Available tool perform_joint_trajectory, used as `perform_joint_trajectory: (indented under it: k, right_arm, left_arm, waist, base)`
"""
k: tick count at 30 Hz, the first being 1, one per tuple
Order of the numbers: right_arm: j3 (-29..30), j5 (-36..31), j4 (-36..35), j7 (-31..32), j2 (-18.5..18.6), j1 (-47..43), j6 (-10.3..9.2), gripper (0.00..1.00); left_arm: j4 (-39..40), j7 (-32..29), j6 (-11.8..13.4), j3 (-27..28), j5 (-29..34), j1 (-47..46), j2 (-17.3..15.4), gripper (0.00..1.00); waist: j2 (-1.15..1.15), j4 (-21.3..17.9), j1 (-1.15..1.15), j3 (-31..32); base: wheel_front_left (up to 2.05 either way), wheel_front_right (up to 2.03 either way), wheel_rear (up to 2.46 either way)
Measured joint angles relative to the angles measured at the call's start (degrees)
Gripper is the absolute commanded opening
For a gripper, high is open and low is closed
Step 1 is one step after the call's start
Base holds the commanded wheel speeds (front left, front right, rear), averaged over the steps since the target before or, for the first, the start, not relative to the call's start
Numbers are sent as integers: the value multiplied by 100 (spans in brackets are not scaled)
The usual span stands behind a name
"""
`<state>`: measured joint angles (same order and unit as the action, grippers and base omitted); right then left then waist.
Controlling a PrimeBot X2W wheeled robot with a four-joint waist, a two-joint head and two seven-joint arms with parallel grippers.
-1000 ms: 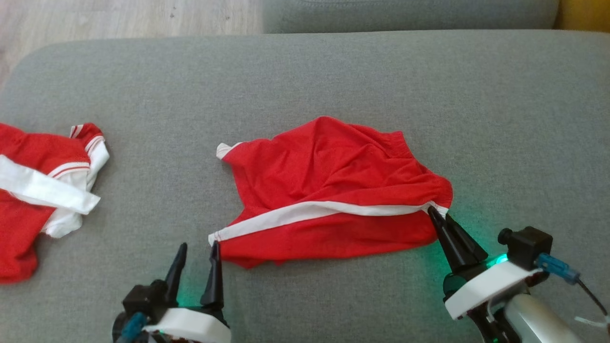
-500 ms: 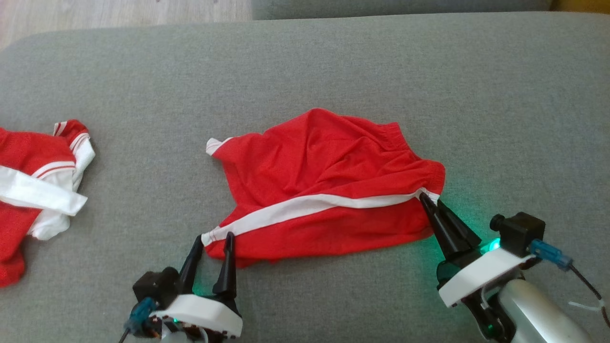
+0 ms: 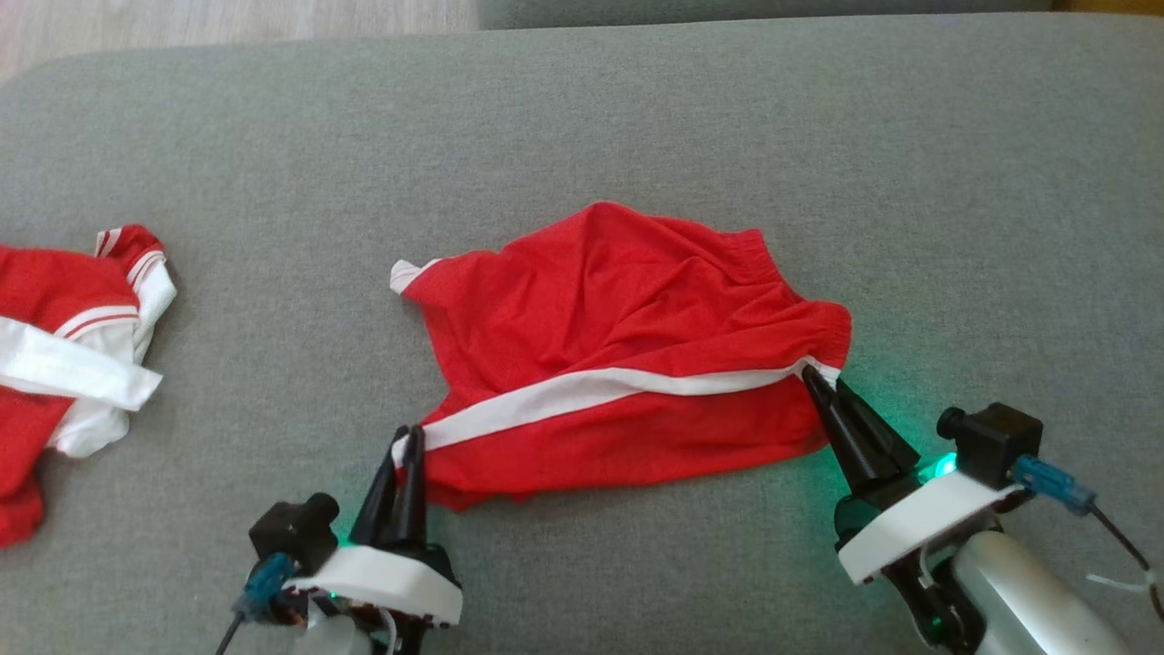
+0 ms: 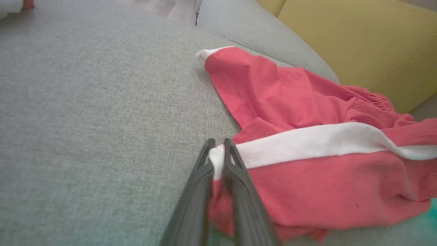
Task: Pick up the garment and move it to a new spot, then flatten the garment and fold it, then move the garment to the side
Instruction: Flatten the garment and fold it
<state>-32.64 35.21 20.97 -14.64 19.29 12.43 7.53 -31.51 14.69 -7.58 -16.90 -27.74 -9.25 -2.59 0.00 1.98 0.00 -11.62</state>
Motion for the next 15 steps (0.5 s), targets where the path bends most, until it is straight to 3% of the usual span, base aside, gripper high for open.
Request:
perform_joint_trajectory:
  k: [1,10,15]
  right_arm:
    - [7,0,0,0,0,0,0,0]
    - [352,166,-344,0,-47,113,0,0]
    - [331,346,-889,0,9,660,0,0]
  left_arm:
    - [35,0,0,-3,8,0,1,0]
    - [1222,0,0,282,368,14,-5,0]
    - [2047,0,0,366,544,-304,-294,0]
  waist:
    - [0,5,0,-4]
    - [0,65,0,63]
    - [0,58,-1,207]
  base:
    - [0,0,0]
    - [0,0,0]
    - [0,0,0]
